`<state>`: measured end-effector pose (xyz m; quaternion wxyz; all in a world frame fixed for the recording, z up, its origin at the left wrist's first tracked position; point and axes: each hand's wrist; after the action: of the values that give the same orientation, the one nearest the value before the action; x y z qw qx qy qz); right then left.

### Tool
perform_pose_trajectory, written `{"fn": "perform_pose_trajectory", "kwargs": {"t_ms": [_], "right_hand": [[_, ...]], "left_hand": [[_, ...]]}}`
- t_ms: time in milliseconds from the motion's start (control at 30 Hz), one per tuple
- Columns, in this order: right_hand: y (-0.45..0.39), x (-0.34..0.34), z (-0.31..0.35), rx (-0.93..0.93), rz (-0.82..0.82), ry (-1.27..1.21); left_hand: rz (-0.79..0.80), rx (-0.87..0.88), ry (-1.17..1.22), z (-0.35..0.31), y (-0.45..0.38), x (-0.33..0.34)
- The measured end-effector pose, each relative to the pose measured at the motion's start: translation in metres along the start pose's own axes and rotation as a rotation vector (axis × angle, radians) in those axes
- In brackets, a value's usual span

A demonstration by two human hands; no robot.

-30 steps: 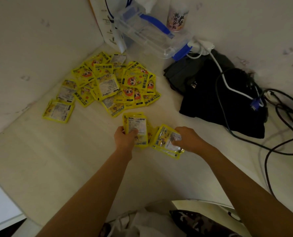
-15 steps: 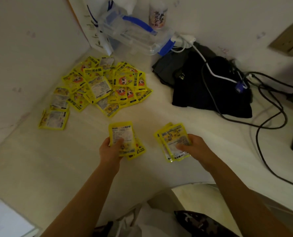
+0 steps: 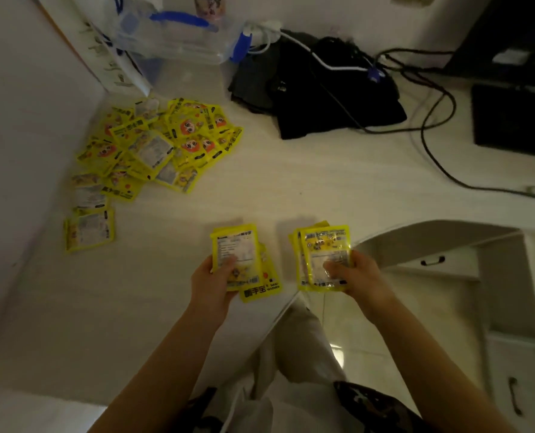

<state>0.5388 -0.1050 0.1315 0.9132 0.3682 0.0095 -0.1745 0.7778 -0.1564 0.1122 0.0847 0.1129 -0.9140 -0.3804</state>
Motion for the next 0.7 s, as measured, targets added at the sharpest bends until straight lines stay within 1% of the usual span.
{"fn": "perform_pose_trajectory", "kwargs": {"t_ms": [167, 400, 700], "right_hand": [[0.042, -0.026, -0.035, 0.034, -0.131, -0.169], [0.093, -0.084, -0.085, 0.069, -0.314, -0.361], [0.165, -0.172, -0.178, 0.163, -0.559, -0.564]], "left_hand": [[0.158, 0.0, -0.103, 0.016, 0.022, 0.012], [0.368, -0.011, -0.282, 0.045, 0.057, 0.063], [0.598, -0.067, -0.481, 0.12, 0.128, 0.141]]}}
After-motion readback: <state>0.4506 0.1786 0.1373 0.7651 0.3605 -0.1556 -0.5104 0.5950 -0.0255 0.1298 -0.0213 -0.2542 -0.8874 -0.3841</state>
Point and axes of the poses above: each hand's wrist, its own y-axis away from the middle knuckle, its own x-axis out of the palm, z = x × y, and after that the axes turned 2 degrees about -z, right-handed
